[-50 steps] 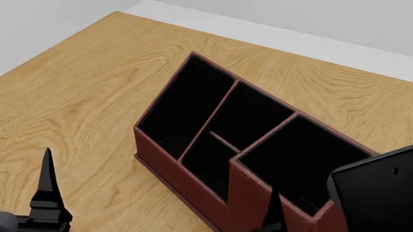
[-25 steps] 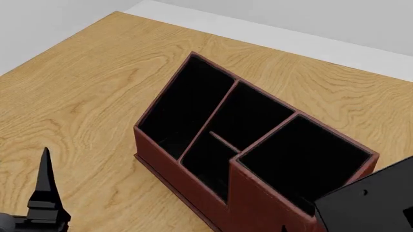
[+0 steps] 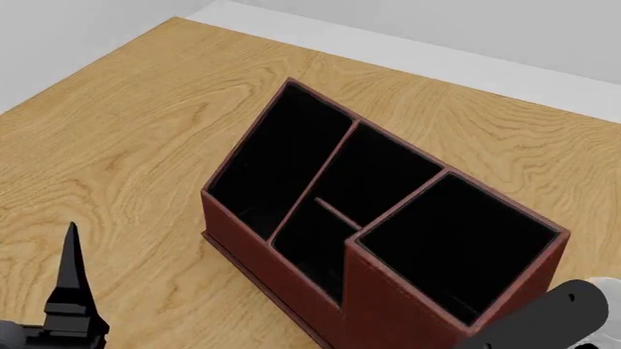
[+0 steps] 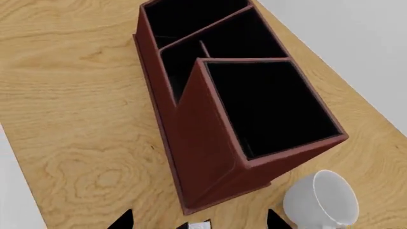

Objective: Pick up the book and place it in the right compartment of the caddy.

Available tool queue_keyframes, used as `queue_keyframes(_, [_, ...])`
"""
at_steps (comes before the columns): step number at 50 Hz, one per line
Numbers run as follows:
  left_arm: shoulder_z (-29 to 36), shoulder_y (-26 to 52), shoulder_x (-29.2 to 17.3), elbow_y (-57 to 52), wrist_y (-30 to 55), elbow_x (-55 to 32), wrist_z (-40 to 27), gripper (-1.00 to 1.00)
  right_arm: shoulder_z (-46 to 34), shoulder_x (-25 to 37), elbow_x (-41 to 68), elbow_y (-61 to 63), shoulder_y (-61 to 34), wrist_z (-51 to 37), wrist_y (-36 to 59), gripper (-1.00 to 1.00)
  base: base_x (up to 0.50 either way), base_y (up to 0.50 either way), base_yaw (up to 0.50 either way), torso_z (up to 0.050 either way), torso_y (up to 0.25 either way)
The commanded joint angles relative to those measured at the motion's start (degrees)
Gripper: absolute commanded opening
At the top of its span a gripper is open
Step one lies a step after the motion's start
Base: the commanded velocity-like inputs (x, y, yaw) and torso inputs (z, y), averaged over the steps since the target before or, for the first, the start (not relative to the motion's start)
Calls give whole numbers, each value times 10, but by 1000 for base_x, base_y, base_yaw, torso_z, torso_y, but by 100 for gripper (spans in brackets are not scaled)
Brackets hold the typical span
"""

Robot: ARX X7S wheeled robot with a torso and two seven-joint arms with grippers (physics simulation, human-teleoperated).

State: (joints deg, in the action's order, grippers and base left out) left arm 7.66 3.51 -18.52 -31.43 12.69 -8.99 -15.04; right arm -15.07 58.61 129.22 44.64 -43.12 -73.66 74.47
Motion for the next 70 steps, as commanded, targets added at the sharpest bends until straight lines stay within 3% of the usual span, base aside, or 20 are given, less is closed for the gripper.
queue_keyframes(1, [0,-2,-2,-2,1,-4,-2,100,26,-4,-27,15,64,32,7,100,0,0,0,0,0])
queue_keyframes(14, [2,0,-4,-1,2,-4,-5,100,27,-4,-60,10,111,52,27,100,0,0,0,0,0])
queue_keyframes(27, [5,1,-6,2,-2,-3,-7,100,20,6,-80,-34,77,77,56,100,0,0,0,0,0])
queue_keyframes(32, [7,1,-7,1,-1,-3,-8,100,76,-17,-139,-47,107,135,76,100,0,0,0,0,0])
queue_keyframes(39, [6,0,-9,2,-2,-5,-9,100,89,-47,-199,-54,113,181,98,100,0,0,0,0,0])
queue_keyframes(44, [2,0,-9,3,-5,-10,-11,100,108,-83,-310,-52,147,268,124,100,0,0,0,0,0])
queue_keyframes(56, [4,0,-7,3,-14,-7,-16,100,108,-75,-457,-46,220,399,90,100,0,0,0,0,0])
queue_keyframes(70, [14,2,-10,3,-11,-2,-17,100,78,-60,-504,-60,241,422,74,100,0,0,0,0,0])
